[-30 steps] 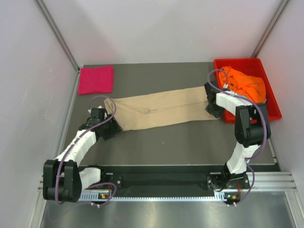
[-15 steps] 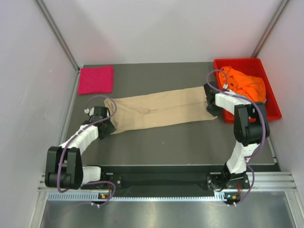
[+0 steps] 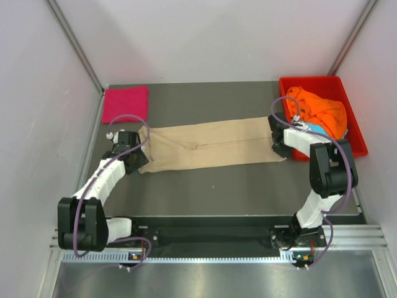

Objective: Fold and stack the t-shirts
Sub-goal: Fold the tshirt

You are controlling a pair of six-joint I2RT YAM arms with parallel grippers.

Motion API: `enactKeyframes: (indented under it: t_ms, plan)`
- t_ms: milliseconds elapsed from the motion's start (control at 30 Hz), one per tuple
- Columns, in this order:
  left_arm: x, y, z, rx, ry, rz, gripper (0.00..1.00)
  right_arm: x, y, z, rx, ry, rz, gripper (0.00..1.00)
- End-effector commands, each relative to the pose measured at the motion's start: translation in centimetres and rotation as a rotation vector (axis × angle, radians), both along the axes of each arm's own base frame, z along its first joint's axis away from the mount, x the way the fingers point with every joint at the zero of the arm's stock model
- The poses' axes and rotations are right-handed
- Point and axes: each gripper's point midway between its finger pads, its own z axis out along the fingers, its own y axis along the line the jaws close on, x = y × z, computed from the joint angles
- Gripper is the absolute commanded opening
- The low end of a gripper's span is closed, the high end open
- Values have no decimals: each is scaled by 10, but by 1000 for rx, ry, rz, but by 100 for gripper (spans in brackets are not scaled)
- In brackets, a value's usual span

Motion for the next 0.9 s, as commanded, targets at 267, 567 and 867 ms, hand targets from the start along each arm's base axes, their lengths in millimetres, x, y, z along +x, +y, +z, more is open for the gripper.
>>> enactKeyframes:
  t_ms: [267,567,867]
  plan:
    - [-17,-14,20,-85,8,-68,45,-35,-24,11,-52,34,-21,0]
    - [-24,-37,-7,-229,18,-70,43,-41,-26,13,-47,28,-18,0]
    - [-21,-5,15,-191,-101,185,34,-42,-31,14,-46,23,-20,0]
